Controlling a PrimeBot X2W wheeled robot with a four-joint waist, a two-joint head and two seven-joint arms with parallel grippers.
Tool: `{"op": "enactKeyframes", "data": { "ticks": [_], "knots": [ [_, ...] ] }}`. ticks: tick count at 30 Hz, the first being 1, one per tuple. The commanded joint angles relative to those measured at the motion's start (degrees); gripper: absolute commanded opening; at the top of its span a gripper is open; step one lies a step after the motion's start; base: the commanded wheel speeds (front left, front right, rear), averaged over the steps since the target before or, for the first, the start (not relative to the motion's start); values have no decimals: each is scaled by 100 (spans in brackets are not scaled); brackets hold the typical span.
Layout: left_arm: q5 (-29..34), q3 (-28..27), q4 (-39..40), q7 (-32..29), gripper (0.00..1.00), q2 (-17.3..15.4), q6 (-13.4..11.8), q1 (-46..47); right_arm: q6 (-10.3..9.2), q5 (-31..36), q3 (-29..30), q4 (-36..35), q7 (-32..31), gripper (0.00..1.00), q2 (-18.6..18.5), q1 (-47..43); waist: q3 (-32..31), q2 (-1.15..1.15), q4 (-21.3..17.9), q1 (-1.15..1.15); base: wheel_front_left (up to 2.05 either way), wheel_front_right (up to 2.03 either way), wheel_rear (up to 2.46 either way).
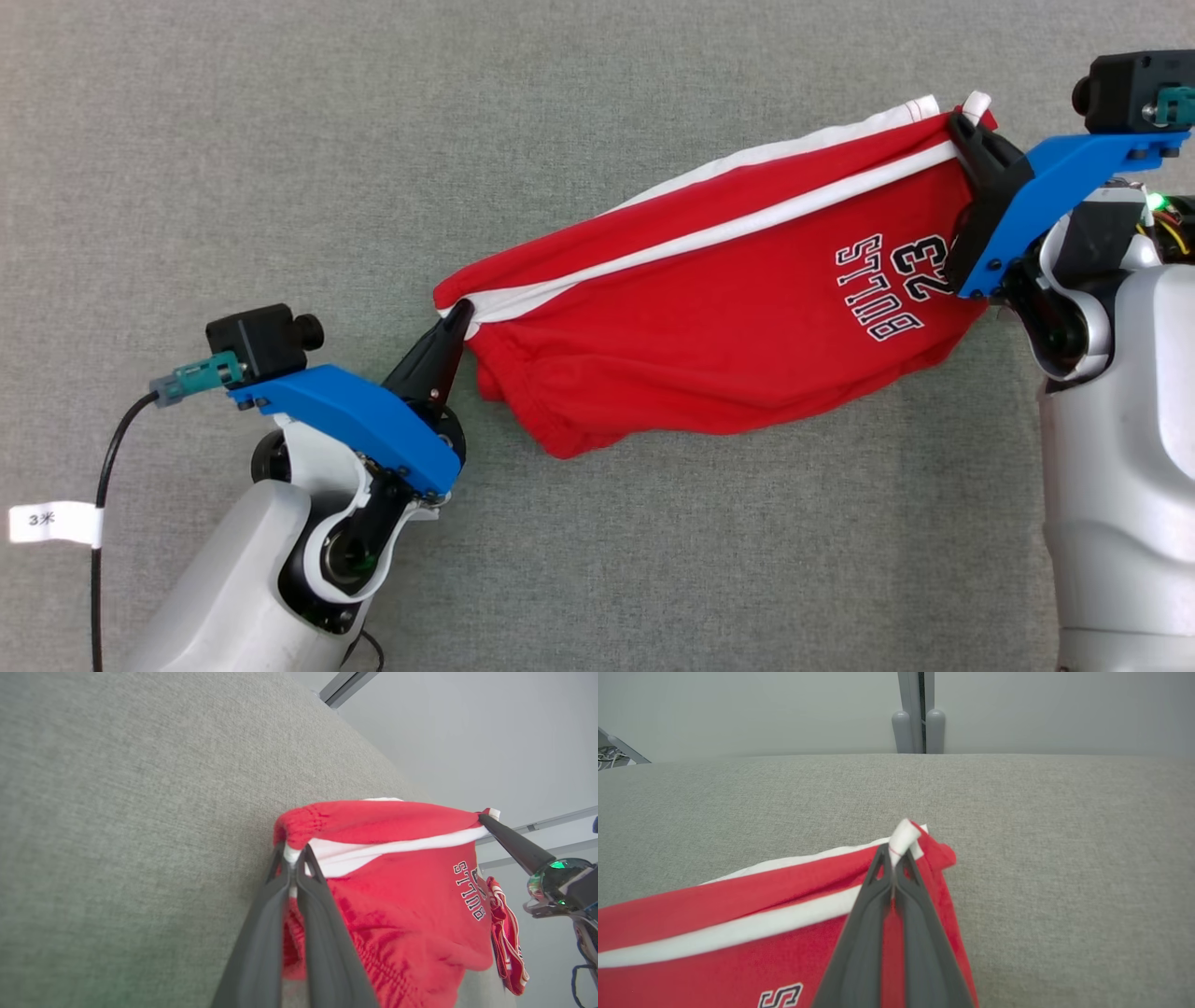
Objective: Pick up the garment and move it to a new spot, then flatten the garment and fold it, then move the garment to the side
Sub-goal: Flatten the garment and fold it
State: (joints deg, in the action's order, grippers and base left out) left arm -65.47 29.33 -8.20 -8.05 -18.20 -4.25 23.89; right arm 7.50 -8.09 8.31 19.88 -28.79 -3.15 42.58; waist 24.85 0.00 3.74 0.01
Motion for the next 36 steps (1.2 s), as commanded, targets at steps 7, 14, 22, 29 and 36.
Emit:
{"op": "enactKeyframes", "data": {
  "ticks": [7, 14, 22, 29, 36],
  "knots": [
    [87, 83, -240, 70, 100, 100, 132, 215, 1, -17, 1, 443, 371, 100, -13, 295, -22, 0, -67, -1, 0, 0, 0],
    [215, 22, -333, 607, 100, 155, 332, -71, 1, -203, -151, 603, 509, 100, -151, 92, -381, 0, -38, -1, 0, 0, 0],
    [675, -61, -634, 1674, 100, 42, 760, -345, 1, -364, -395, 545, 564, 100, -544, -296, -694, 0, 9, -1, 0, 0, 0],
    [1879, -158, -1120, 2299, 100, -54, 683, -56, 1, -347, -462, 677, 612, 100, -795, -477, -674, 0, 74, -1, 0, 0, 0],
    [3532, -1190, -687, 2326, 100, 414, 676, -238, 1, -433, -404, 950, 643, 100, -855, -272, -387, 0, 190, -1, 0, 0, 0]
  ]
}}
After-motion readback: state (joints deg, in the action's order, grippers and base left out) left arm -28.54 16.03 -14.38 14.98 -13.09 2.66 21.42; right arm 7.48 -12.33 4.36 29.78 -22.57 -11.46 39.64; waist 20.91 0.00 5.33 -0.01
